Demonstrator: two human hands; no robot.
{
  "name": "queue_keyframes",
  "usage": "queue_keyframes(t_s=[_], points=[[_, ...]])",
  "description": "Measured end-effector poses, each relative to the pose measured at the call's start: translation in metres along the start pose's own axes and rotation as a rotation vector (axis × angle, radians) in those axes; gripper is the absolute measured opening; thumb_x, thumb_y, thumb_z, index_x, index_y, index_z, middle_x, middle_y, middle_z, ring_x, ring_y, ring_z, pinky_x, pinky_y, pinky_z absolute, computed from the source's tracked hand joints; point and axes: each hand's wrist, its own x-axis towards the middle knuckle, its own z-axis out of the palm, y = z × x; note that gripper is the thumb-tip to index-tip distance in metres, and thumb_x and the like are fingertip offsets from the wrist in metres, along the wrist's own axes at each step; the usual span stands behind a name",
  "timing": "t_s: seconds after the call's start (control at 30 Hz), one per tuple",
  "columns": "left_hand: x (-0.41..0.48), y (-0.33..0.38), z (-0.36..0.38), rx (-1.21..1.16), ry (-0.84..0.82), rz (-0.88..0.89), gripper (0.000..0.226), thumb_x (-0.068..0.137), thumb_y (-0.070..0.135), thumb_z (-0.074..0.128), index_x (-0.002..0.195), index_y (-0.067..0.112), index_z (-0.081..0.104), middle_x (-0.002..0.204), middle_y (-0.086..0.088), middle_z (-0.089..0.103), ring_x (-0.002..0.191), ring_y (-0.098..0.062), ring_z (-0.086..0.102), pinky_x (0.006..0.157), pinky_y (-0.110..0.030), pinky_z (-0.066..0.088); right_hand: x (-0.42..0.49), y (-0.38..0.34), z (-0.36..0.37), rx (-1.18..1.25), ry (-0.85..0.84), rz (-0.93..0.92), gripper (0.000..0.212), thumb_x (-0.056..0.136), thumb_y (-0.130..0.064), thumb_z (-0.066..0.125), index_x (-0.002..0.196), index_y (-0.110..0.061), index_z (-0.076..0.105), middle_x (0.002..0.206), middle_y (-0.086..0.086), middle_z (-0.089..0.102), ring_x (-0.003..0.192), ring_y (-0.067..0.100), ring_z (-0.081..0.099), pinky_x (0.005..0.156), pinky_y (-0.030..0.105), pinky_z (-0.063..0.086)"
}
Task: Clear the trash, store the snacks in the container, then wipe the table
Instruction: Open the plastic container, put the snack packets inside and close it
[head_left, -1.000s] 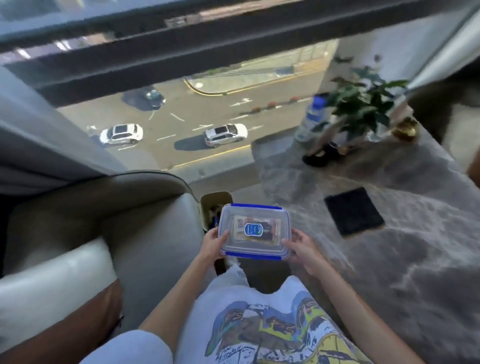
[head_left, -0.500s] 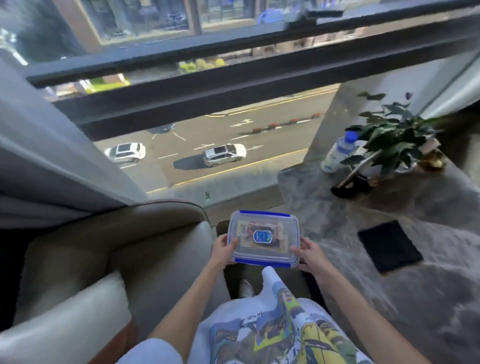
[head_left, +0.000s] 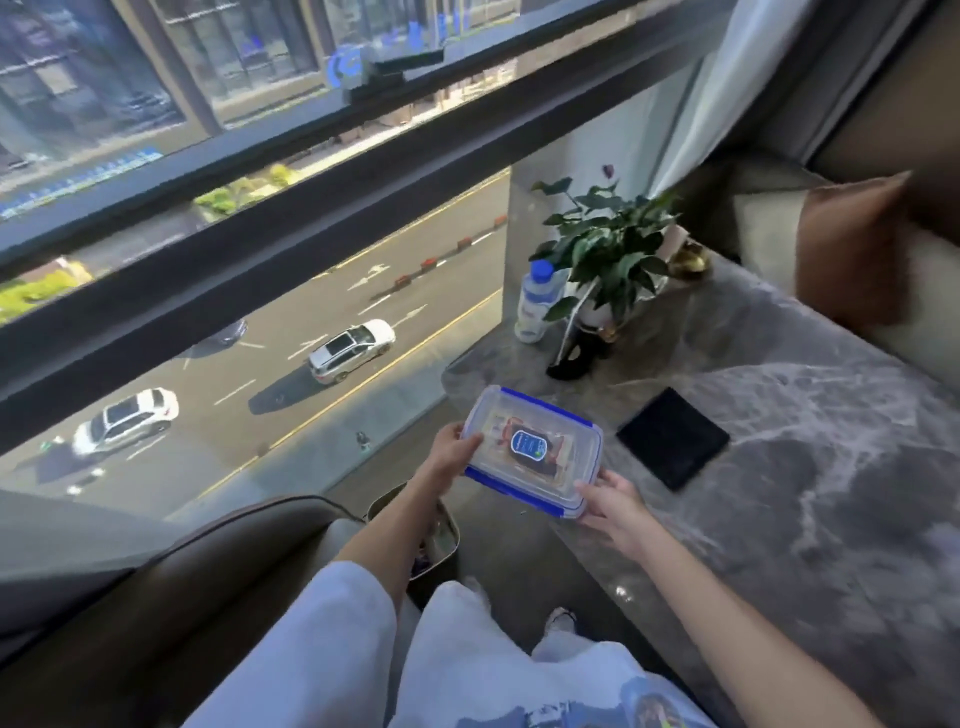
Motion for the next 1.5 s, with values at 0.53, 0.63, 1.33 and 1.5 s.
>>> queue_keyframes(t_s=[0.53,0.63,1.33,1.5], points=[[0.178,0.088,-0.031,0.266,-0.106,0.066,0.029,0.095,0.003,0.049,0.119,-0.008,0.061,0.102,-0.022,0.062,0.098,-0.036,0.063,0.093,-0.050,0.053,0.082,-0.069,0.111,0.305,0.296,0.114,0.046,0.092,-0.002,0.059,0.136,-0.011,0.045,0.126,0.017,0.064,0.105,0.033,0.067,0.084,0.048,0.058],[0.192,0.080,-0.033,0.330,-0.182,0.045,0.029,0.095,0.006,0.050,0.119,-0.003,0.061,0.101,-0.022,0.064,0.094,-0.036,0.064,0.087,-0.049,0.055,0.087,-0.065,0.120,0.321,0.334,0.154,0.053,0.094,-0.001,0.057,0.143,-0.012,0.040,0.129,0.019,0.061,0.109,0.035,0.065,0.080,0.044,0.057],[0.151,0.044,-0.013,1.326,-0.194,0.414,0.063,0.100,0.052,0.023,0.153,0.035,-0.006,0.164,-0.002,-0.013,0.152,-0.031,-0.011,0.116,-0.067,-0.002,0.069,-0.030,0.111,-0.868,0.277,-0.140,0.065,0.099,-0.046,0.038,0.150,-0.047,-0.001,0.157,-0.002,0.031,0.150,0.026,0.017,0.109,0.050,0.038],[0.140,0.063,0.005,1.379,-0.117,0.391,0.061,0.100,0.042,0.032,0.153,0.027,0.006,0.162,-0.009,0.005,0.150,-0.033,0.004,0.118,-0.063,-0.003,0.052,-0.043,0.074,-0.768,0.253,-0.236,0.053,0.097,-0.051,0.037,0.148,-0.044,0.025,0.150,-0.002,0.045,0.131,0.025,0.050,0.099,0.041,0.046]])
